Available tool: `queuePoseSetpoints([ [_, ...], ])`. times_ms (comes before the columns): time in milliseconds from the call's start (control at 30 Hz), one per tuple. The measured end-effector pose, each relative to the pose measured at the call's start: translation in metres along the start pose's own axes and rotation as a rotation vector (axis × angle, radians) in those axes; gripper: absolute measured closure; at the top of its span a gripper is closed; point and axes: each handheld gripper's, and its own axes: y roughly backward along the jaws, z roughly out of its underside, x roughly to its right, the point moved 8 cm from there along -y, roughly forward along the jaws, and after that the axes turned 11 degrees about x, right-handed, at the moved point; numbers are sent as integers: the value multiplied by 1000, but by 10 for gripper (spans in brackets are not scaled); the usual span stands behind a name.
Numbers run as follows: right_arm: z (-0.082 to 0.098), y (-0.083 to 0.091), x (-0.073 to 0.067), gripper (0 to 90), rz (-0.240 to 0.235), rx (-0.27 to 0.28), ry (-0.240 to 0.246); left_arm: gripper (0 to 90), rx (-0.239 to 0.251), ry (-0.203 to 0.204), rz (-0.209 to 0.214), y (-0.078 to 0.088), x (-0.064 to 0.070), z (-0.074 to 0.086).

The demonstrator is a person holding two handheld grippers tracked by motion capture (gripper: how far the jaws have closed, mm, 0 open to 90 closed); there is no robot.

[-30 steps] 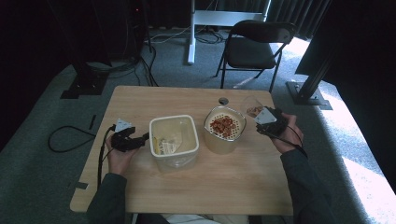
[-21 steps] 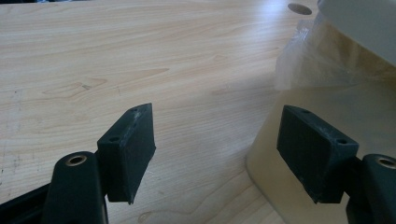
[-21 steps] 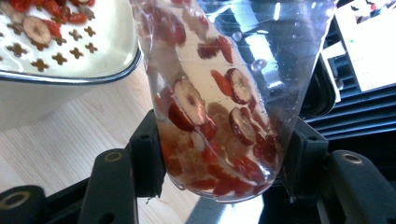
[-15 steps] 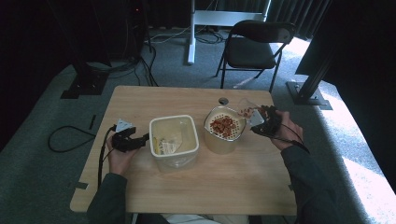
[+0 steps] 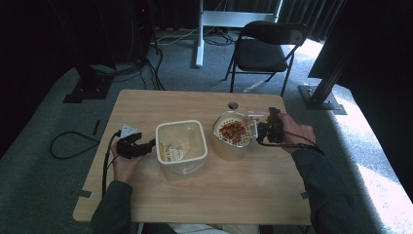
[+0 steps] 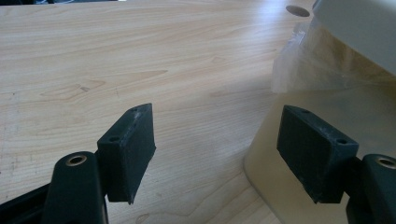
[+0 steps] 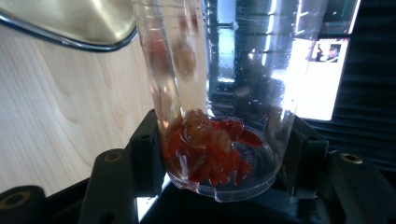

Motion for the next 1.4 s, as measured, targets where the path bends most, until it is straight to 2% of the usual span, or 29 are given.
queuePoseSetpoints([
  [67,-2,2,2,427,15,-6,30,283,2,1,-1,0,0,0],
  [100,-2,2,2,427,15,-6,30,283,2,1,-1,0,0,0],
  [167,-4,4,6,427,33,-11,73,283,1,4,0,0,0,0],
  [267,-6,6,9,426,46,-14,106,283,-1,0,0,-1,1,0],
  [467,-6,6,11,426,54,-22,151,283,3,1,2,-1,2,-1],
  [967,-7,5,10,426,50,-31,208,284,2,1,5,-2,3,-1],
  [1400,-7,3,8,426,44,-28,211,284,3,1,4,-1,3,-1],
])
